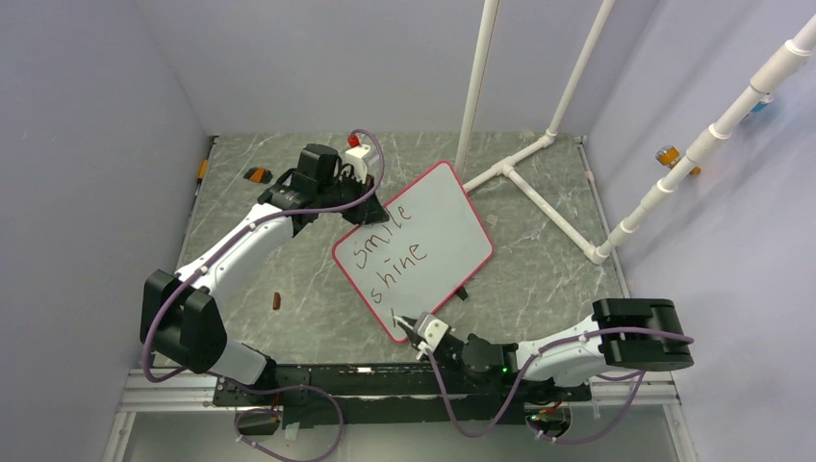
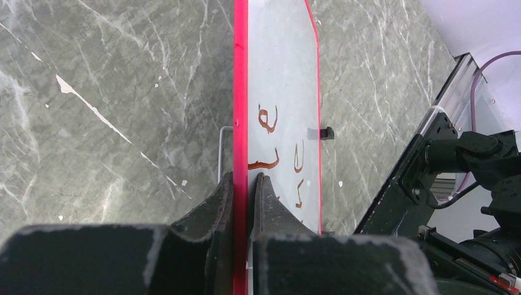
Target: Write a sentence on the whiteboard
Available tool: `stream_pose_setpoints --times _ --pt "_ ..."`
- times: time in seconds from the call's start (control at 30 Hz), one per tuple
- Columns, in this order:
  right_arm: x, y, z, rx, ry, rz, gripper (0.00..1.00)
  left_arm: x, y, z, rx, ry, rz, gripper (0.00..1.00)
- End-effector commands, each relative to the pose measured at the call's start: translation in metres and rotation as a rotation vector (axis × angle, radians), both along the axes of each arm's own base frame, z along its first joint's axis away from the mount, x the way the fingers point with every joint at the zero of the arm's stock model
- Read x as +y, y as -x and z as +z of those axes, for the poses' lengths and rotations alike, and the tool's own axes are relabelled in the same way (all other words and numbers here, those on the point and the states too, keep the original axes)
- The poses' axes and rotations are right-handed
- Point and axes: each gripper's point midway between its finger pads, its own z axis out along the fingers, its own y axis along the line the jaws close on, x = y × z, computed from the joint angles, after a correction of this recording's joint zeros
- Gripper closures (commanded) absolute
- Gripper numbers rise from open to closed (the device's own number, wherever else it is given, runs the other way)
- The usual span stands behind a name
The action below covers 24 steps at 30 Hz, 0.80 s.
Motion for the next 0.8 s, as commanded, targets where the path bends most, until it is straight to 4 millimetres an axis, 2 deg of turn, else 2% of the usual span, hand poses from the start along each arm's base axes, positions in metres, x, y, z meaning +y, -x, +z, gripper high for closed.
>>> stream_pose_setpoints --times 0.0,0.37,0.6,0.77 --pt "0.000 -0.009 0.007 -0.014 -0.010 -0.059 1.00 0.017 -0.025 0.012 -0.150 -0.072 0.073 1.00" --pt "-0.015 -0.012 -0.006 0.030 0.036 -0.100 1.00 0.017 -0.025 0.013 -0.153 -0.072 0.075 1.00" --pt "-0.011 0.001 -0.018 0.073 0.079 -0.022 1.00 0.017 -0.024 0.012 -0.151 -0.074 0.077 1.00" --pt "-0.004 0.010 -0.016 0.089 0.084 0.032 1.00 0.017 -0.025 0.013 -0.152 -0.071 0.076 1.00"
